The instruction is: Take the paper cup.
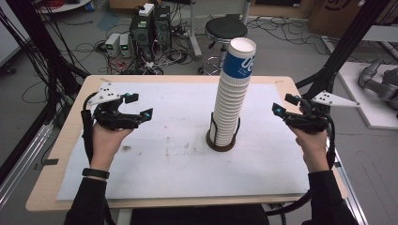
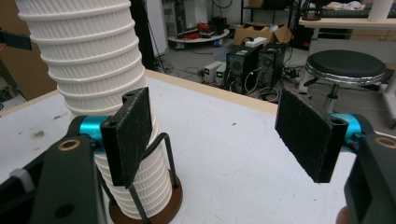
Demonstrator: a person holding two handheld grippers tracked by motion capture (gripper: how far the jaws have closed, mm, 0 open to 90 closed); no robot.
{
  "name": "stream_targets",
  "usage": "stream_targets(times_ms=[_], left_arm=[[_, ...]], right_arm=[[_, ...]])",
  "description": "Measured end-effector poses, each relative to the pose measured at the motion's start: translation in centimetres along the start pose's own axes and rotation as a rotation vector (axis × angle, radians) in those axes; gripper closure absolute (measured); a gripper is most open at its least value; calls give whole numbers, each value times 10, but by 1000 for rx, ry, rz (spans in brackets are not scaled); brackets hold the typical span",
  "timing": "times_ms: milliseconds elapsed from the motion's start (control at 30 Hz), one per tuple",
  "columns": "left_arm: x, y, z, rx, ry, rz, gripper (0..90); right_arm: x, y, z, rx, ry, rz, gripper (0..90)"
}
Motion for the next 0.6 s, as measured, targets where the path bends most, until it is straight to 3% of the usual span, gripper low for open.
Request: stream_targets(times_ms=[267, 600], left_arm=[[-1, 0, 1, -12, -6, 15, 190], [-2, 1, 3, -6, -21, 26, 190]], right_arm=[[-1, -2, 5, 9, -8, -2, 270], [-3, 1, -3, -12, -5, 6, 270]])
Point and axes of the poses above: each handheld gripper's, and its own axes: x roughly forward along the jaws, y roughly out of its top, z roughly to its right, the point moved 5 cm from there along x, roughly forward along the jaws, and after that the axes turned 13 degrees about -y, right-handed, at the moved point
